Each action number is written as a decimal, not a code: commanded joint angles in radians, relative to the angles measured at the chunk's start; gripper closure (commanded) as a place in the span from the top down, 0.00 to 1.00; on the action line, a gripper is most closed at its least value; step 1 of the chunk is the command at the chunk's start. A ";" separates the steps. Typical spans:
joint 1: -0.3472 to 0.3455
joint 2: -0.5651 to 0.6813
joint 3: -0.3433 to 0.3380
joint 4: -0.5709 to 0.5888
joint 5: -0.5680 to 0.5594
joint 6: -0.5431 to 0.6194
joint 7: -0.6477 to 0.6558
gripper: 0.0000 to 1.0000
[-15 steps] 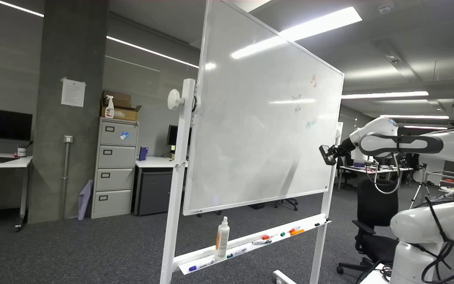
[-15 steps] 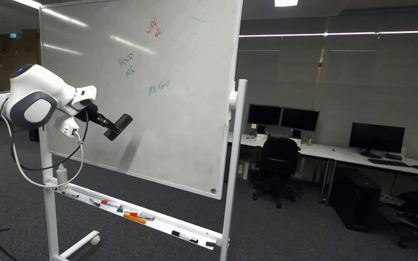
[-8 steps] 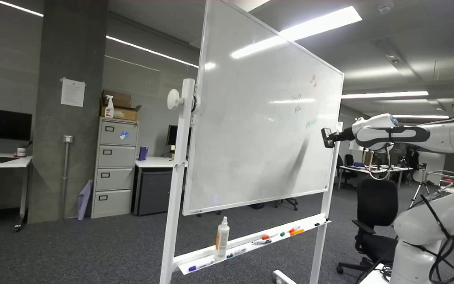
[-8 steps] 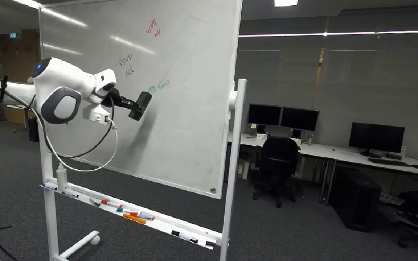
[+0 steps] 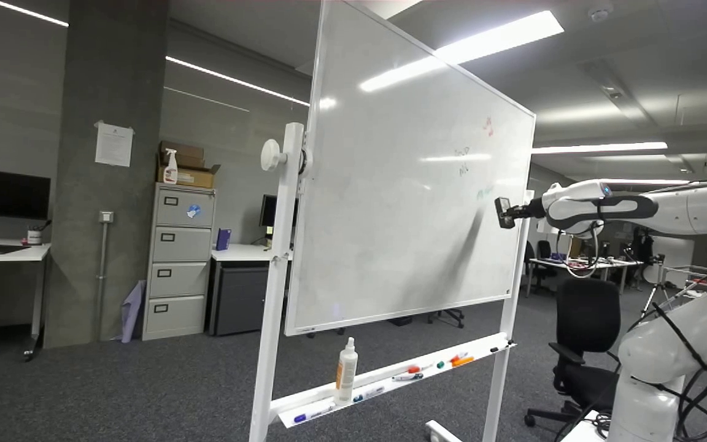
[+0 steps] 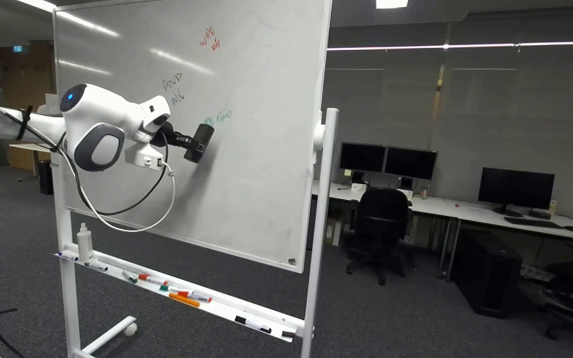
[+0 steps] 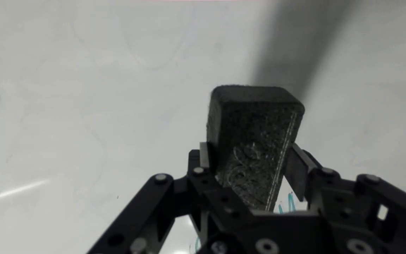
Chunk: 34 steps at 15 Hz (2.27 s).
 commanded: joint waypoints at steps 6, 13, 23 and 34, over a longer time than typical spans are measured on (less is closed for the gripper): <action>-0.012 0.011 0.012 -0.003 0.015 0.049 0.003 0.31; 0.058 0.004 -0.021 -0.013 0.014 0.164 -0.010 0.31; 0.197 0.047 -0.091 0.015 -0.009 0.325 -0.007 0.31; 0.307 0.169 -0.161 0.147 -0.020 0.441 -0.012 0.31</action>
